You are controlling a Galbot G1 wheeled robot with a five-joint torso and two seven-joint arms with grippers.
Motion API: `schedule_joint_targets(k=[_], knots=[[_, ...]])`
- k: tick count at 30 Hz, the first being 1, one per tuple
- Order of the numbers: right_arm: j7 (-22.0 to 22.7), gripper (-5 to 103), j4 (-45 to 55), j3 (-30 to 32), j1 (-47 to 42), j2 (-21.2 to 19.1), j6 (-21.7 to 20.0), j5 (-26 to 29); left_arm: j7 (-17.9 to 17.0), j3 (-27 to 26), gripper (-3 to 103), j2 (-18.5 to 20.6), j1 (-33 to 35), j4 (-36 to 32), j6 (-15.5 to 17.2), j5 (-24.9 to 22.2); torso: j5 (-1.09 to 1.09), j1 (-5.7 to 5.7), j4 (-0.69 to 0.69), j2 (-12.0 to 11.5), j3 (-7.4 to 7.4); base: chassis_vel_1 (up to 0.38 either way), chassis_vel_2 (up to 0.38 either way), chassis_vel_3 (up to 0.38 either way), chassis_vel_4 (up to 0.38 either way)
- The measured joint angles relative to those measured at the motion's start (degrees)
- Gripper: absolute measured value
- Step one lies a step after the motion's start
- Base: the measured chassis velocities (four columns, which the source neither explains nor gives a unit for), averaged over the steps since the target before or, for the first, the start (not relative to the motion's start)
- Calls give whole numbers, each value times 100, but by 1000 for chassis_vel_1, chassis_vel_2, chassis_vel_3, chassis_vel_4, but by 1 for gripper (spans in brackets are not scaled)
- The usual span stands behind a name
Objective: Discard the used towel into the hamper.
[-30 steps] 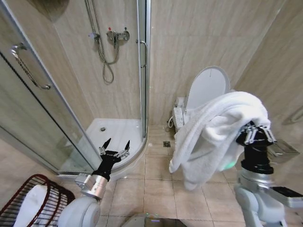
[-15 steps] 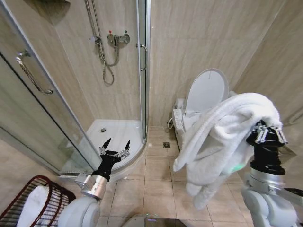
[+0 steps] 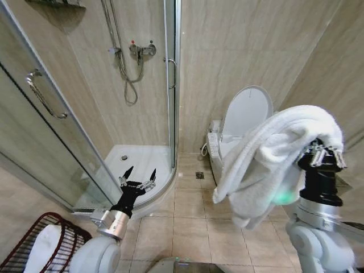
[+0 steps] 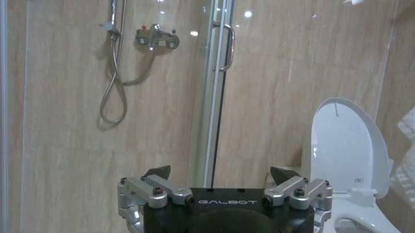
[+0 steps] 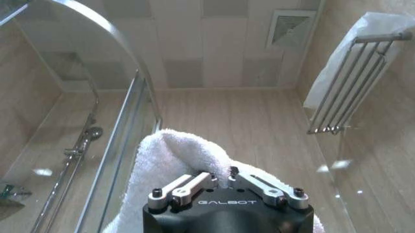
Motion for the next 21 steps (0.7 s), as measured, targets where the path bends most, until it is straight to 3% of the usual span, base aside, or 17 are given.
schedule_joint_targets(k=[21], knots=[[-317, 3, 72, -135, 57, 389, 173, -307, 0, 0, 100, 0, 0, 0, 0, 0, 0, 231, 0, 508, 277, 0, 0, 0, 0]])
